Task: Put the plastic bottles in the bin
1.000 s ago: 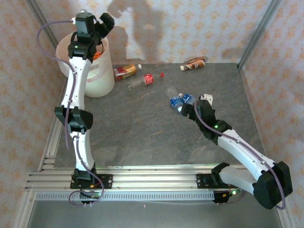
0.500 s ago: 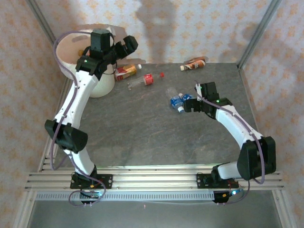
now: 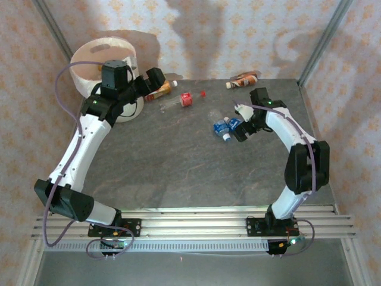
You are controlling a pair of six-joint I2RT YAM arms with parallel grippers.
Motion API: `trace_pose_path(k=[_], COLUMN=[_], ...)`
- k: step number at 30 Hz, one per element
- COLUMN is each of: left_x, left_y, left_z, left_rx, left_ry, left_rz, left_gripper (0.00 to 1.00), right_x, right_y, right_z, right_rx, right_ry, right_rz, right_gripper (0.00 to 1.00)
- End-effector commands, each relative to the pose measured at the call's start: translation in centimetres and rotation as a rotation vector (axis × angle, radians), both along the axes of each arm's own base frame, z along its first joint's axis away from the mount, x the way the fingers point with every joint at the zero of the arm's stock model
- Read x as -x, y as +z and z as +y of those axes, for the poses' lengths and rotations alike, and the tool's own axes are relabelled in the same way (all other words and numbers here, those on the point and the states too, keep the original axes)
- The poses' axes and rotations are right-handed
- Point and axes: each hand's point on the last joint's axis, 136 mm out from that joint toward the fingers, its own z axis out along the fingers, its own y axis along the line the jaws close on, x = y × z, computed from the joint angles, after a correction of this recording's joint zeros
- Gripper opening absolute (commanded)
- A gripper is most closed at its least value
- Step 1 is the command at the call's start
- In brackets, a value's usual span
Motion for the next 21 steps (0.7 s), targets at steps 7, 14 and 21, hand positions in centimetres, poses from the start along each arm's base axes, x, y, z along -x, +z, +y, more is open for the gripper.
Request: trace_pose_path(k=[7, 14, 21], left_x=[0.7, 0.7, 0.5], left_y=[-1.7, -4.1, -5.2], left_z=[1.5, 1.7, 1.9], left_rx=[-0.072, -0.068, -0.082], left_ry=[0.047, 0.059, 0.066], left_rz=[0.017, 0.076, 0.107], left_gripper=[1.0, 1.0, 1.0], right_x=[-2.0, -2.3, -1.9], right_y=[-3.0, -6.0, -8.6], right_z=[-1.5, -1.5, -2.2], right_rx=[0.157, 0.166, 0.2], right_ry=[0.141, 0.148, 0.131], right_rz=[0.066, 0.119, 0.154], right_gripper=[0.99, 0.94, 0.84])
